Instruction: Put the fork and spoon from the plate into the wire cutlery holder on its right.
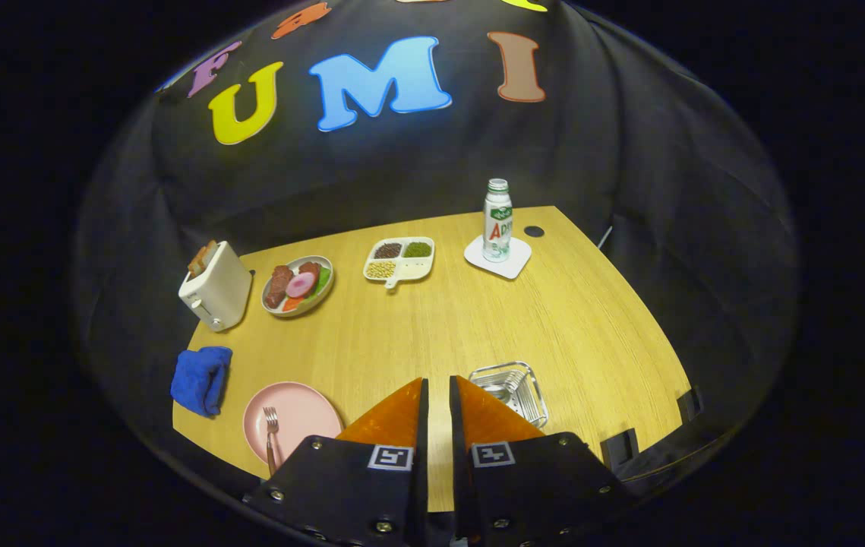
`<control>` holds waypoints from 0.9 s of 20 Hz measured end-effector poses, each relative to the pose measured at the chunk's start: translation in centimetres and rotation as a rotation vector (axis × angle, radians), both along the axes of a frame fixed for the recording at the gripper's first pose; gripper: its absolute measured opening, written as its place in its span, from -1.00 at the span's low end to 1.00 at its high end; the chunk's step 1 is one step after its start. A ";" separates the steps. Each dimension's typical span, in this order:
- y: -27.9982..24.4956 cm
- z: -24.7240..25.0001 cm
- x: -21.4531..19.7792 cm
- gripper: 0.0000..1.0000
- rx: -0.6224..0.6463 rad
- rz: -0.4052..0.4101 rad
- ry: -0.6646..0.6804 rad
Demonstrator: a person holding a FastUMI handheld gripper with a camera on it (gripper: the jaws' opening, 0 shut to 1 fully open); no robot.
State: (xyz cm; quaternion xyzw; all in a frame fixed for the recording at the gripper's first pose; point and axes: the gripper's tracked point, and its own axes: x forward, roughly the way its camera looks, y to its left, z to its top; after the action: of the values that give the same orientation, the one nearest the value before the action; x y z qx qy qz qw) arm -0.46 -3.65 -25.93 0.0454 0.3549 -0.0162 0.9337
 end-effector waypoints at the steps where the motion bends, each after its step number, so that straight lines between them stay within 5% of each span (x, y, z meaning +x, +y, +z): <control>1: 1.2 0.4 0.2 -0.72 0.000 0.021 -0.022; 7: 8.6 0.5 1.1 -0.72 0.029 0.126 -0.064; 18: 20.2 -5.5 0.1 -0.72 0.073 0.335 0.069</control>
State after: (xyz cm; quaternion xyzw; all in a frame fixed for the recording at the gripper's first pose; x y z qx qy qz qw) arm -0.32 16.60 -31.39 0.0191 0.3895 0.1508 0.9084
